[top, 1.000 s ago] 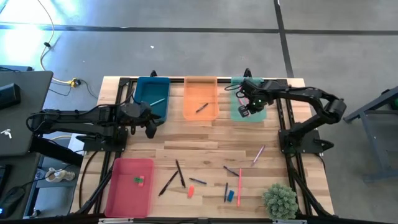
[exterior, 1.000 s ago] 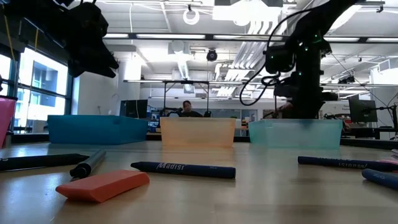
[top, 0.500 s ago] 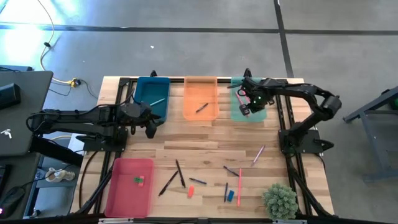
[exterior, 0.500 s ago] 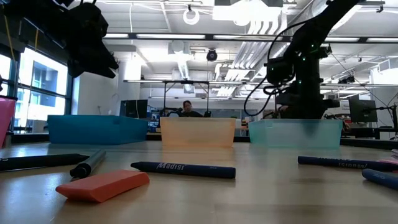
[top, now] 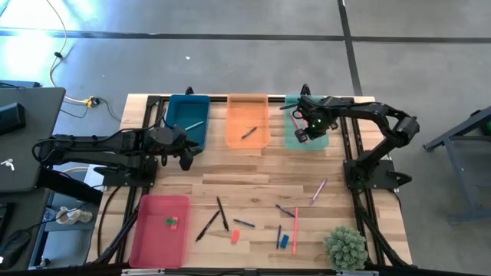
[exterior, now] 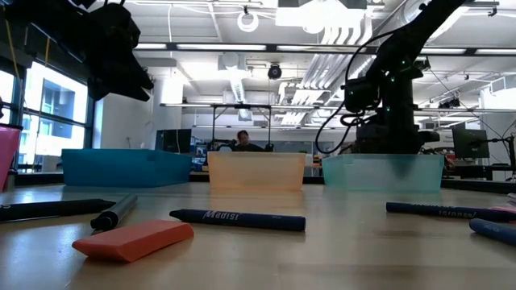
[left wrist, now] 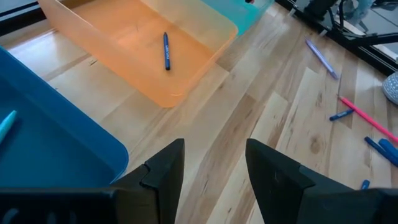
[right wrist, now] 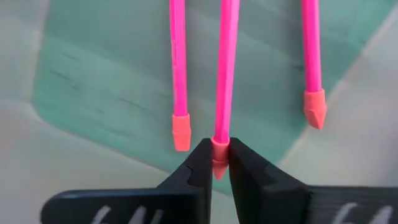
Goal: Sort crayons/erasers/pens/pencils in bins
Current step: Put the pink pencil into the light blue bin, then put the black pen into the blue bin
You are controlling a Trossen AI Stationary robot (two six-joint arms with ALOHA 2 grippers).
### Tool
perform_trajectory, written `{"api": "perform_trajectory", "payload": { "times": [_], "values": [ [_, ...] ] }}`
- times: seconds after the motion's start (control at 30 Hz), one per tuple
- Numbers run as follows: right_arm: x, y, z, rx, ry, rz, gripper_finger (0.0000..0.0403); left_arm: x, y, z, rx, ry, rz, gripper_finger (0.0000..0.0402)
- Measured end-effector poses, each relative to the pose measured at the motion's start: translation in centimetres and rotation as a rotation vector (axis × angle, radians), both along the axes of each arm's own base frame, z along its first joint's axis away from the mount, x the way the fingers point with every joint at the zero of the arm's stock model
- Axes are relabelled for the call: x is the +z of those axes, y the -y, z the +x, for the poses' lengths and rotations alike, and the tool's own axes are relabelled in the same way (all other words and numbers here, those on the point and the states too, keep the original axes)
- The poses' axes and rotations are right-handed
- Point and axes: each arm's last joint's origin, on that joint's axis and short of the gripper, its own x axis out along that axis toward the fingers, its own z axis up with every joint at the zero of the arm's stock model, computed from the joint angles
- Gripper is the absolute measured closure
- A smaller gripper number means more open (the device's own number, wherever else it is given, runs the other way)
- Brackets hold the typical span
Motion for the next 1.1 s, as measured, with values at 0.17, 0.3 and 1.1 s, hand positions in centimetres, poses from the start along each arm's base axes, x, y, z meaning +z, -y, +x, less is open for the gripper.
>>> {"api": "perform_trajectory", "payload": {
  "times": [0.17, 0.3, 1.1],
  "values": [
    [0.0, 0.0, 0.0, -0.001, 0.003, -0.002, 0.0328, 0.0, 0.0, 0.0, -0.001, 0.000, -0.001, 0.0243],
    [0.1, 0.1, 0.1, -0.005, 0.010, -0.004, 0.0292, 0.0, 0.0, 0.0, -0.006, 0.001, -0.004, 0.0243],
    [10.4, -0.3, 1.8, -0.102, 0.245, -0.287, 0.0274, -0.9, 0.5, -0.6, -0.016, -0.063, -0.187, 0.0196]
  ]
}}
